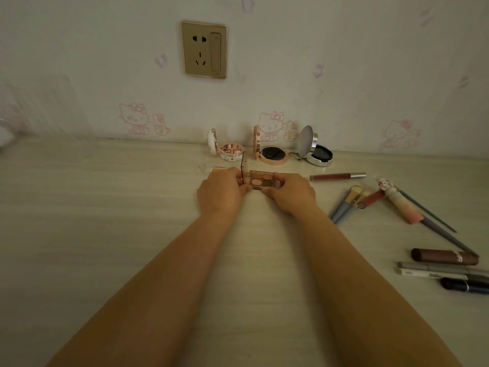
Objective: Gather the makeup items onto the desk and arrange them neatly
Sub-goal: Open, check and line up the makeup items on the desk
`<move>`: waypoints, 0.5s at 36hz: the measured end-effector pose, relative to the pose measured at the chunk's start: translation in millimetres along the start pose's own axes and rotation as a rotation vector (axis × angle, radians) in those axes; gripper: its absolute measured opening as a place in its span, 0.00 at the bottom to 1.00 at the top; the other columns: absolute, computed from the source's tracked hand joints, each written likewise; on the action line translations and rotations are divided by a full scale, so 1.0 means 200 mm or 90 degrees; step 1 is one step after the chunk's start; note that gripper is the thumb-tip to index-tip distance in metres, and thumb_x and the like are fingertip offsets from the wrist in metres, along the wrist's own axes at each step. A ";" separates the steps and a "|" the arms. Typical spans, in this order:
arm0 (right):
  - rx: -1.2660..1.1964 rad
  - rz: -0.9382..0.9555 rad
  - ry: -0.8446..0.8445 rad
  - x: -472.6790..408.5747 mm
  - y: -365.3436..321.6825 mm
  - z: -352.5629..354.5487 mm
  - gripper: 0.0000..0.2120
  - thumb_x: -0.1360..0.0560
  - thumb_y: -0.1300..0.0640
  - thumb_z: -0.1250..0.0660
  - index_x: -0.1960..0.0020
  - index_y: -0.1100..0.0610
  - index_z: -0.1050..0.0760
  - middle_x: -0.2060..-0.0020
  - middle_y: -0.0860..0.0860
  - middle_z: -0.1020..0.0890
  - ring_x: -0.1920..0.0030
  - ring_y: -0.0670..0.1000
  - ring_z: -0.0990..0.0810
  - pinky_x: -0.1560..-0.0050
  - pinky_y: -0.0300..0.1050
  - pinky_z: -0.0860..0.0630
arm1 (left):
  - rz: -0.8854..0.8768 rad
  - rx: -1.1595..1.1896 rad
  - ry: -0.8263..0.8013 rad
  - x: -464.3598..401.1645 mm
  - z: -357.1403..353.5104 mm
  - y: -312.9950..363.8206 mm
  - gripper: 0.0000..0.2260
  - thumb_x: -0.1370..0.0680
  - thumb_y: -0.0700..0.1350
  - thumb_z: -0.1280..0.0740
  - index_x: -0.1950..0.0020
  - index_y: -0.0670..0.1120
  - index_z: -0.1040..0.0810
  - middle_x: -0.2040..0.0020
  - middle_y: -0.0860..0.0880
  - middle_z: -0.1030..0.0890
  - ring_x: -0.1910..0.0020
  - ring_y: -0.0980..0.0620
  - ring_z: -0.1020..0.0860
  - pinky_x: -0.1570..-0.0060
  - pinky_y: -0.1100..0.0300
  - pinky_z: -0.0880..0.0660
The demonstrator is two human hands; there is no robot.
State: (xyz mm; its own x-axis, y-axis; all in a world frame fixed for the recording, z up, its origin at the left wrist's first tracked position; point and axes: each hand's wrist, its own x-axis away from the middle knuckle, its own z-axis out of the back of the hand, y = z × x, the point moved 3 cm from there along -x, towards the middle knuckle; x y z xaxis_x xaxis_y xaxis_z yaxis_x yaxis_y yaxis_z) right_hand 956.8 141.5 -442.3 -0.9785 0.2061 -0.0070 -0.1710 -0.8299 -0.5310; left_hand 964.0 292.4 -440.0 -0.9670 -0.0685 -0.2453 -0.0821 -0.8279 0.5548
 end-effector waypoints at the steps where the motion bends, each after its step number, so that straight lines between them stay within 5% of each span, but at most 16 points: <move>1: -0.012 -0.005 0.002 -0.01 0.00 0.00 0.19 0.28 0.43 0.33 0.37 0.44 0.25 0.44 0.51 0.20 0.41 0.55 0.26 0.40 0.50 0.29 | -0.001 -0.001 0.002 0.00 0.00 0.00 0.11 0.28 0.53 0.30 0.47 0.53 0.20 0.48 0.54 0.17 0.47 0.50 0.21 0.53 0.56 0.27; 14: -0.043 -0.017 0.062 -0.01 0.00 -0.03 0.17 0.27 0.44 0.34 0.39 0.44 0.23 0.48 0.50 0.18 0.44 0.54 0.24 0.42 0.51 0.28 | -0.020 -0.034 0.007 -0.03 -0.02 0.01 0.12 0.25 0.52 0.32 0.44 0.50 0.22 0.49 0.51 0.18 0.48 0.48 0.22 0.55 0.56 0.28; 18: -0.021 -0.006 0.076 0.01 0.00 -0.03 0.21 0.27 0.44 0.34 0.36 0.48 0.25 0.45 0.52 0.20 0.42 0.55 0.25 0.41 0.51 0.28 | -0.003 0.041 0.003 -0.02 -0.02 0.00 0.19 0.27 0.52 0.29 0.39 0.48 0.24 0.49 0.52 0.17 0.46 0.49 0.22 0.52 0.56 0.28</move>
State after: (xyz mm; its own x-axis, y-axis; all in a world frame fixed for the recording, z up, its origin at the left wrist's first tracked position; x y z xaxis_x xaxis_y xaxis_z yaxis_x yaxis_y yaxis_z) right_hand 955.4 145.3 -446.1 -0.9558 0.2758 -0.1020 -0.1741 -0.8105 -0.5593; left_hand 969.0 290.6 -442.5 -0.9653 -0.0682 -0.2520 -0.1017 -0.7908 0.6036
